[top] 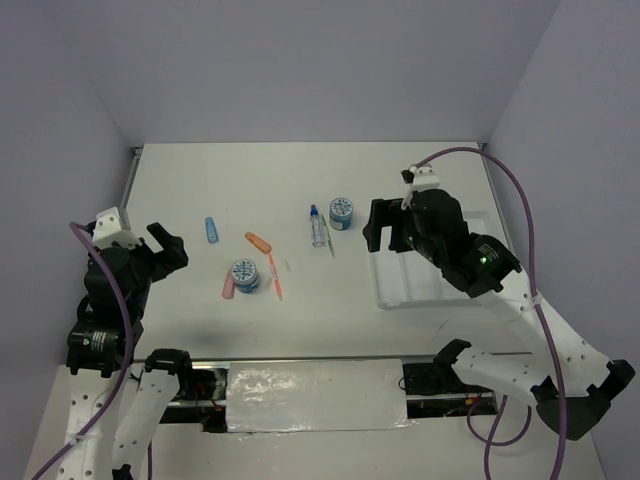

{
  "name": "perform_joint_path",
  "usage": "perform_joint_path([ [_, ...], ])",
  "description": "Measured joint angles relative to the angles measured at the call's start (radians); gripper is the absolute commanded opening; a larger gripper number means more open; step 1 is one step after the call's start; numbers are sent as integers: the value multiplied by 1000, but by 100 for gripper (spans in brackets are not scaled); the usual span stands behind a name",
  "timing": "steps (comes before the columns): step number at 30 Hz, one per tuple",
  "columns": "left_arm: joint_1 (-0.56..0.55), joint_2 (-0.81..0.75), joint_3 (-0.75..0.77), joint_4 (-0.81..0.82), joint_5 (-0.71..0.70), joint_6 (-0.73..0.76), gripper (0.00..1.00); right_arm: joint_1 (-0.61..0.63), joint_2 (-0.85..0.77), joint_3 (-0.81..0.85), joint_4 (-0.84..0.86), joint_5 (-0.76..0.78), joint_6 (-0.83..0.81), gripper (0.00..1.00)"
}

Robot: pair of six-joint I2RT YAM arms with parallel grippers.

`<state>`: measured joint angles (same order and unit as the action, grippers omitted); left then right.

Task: Sort the stationery into containers
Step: Pick up the pen from the center of the board.

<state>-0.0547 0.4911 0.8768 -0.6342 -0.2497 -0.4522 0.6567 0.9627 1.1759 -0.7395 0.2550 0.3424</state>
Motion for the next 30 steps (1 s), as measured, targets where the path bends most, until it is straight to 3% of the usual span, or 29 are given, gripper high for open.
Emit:
perform_joint_path([
  [4,1,0,0,-1,-11,-2,99,0,56,0,43,-53,-4,100],
  [9,1,0,0,-1,-23,-7,99,13,285,34,68,-120,-11,98],
  [14,1,0,0,-2,-27,-20,99,59,635,172,54,-61,-24,84],
  [18,1,1,0,-1,-27,-22,99,81,806,216,42,-22,-31,70],
  [19,1,2,0,-1,-27,-22,99,82,834,222,40,-18,-35,65],
  [25,1,8,0,-1,-26,-22,99,75,916,257,41,-6,-52,53],
  [30,1,10,0,-1,-25,-22,99,48,929,257,68,-20,-63,48],
])
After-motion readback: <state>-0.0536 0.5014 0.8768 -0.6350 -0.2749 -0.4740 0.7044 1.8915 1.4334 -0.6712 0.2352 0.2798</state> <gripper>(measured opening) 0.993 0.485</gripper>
